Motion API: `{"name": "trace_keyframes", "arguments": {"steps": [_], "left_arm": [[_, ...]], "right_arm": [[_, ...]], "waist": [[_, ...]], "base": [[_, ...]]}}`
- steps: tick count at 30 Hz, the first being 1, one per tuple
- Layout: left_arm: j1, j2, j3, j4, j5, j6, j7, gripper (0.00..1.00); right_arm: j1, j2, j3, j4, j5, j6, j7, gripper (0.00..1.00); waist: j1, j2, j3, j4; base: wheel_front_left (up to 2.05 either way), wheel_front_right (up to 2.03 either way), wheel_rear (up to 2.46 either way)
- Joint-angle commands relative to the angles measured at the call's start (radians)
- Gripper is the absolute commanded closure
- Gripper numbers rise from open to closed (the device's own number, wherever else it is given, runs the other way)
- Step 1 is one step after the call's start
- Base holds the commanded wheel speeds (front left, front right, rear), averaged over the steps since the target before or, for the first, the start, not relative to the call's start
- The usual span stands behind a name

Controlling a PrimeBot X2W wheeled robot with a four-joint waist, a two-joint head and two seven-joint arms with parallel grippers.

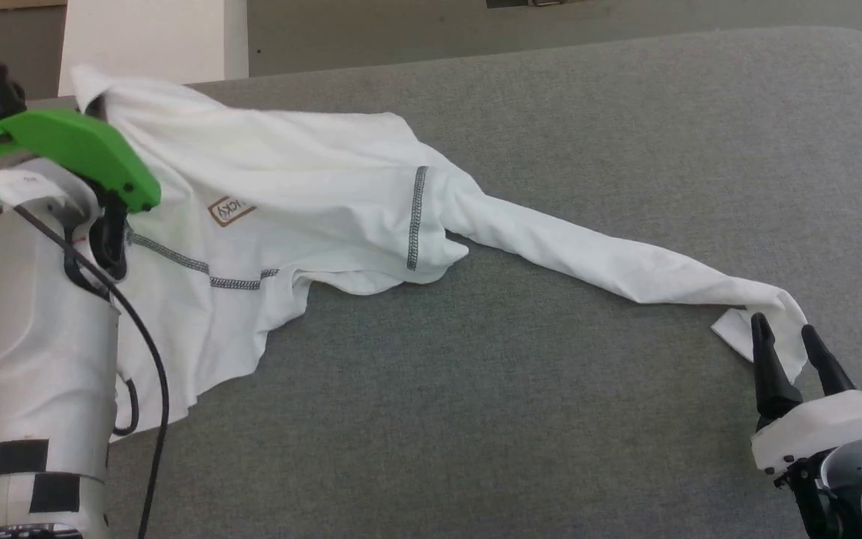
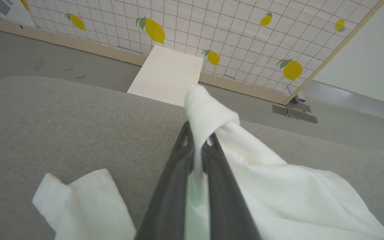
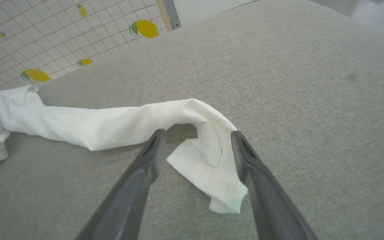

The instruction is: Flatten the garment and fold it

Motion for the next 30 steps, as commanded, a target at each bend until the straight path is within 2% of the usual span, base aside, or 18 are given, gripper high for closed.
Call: {"name": "trace_keyframes", "arguments": {"steps": [1, 2, 5, 8, 11, 14, 21, 26, 30], "left_arm": [[0.012, 0.006, 0.000, 0.026, 0.001, 0.004, 0.003, 0.81], [0.018, 0.004, 0.002, 0.041, -0.003, 0.002, -0.001, 0.00], [0.023, -0.011, 0.006, 0.035, -0.021, -0.029, -0.059, 0.00], [0.047, -0.013, 0.007, -0.020, -0.014, -0.074, -0.197, 0.00], [0.113, -0.009, 0.000, -0.096, 0.016, -0.098, -0.348, 0.00], [0.241, -0.018, 0.006, -0.191, 0.047, -0.083, -0.422, 0.00], [0.563, -0.107, 0.033, -0.338, 0.040, -0.026, -0.440, 0.00], [0.696, -0.137, 0.038, -0.451, 0.100, 0.005, -0.442, 0.00], [0.751, -0.156, 0.057, -0.540, 0.164, 0.004, -0.442, 0.00]], "right_arm": [[-0.010, 0.000, 0.000, 0.003, -0.005, -0.002, -0.008, 0.00], [-0.008, 0.000, -0.001, 0.004, -0.005, -0.002, -0.009, 0.00], [-0.002, 0.000, -0.006, 0.006, -0.008, -0.002, -0.007, 0.00], [0.001, 0.000, 0.000, 0.004, -0.014, -0.002, -0.002, 0.00], [0.006, 0.000, 0.005, 0.002, -0.021, -0.002, 0.005, 0.00], [0.016, 0.000, 0.018, -0.002, -0.019, -0.002, 0.020, 0.00], [0.038, 0.000, 0.047, -0.015, -0.030, -0.002, 0.105, 0.00], [-0.032, 0.000, 0.061, -0.005, -0.103, -0.002, 0.246, 0.00], [-0.162, 0.000, 0.115, 0.040, -0.201, -0.002, 0.391, 0.00]], "waist": [[0.0000, 0.0000, 0.000, 0.004], [0.0000, 0.0000, -0.003, 0.009], [0.0000, 0.0000, -0.014, 0.028], [0.0000, 0.0000, -0.038, 0.049], [0.0000, 0.0000, -0.069, 0.072], [0.0000, 0.0000, -0.102, 0.098], [0.0000, 0.0000, -0.155, 0.166], [0.0000, 0.0000, -0.157, 0.197], [0.0000, 0.0000, -0.144, 0.206]], "base": [[0.00, 0.00, 0.00], [0.00, 0.00, 0.00], [0.00, 0.00, 0.00], [0.00, 0.00, 0.00], [0.00, 0.00, 0.00], [0.00, 0.00, 0.00], [0.00, 0.00, 0.00], [0.00, 0.00, 0.00], [0.00, 0.00, 0.00]]}}
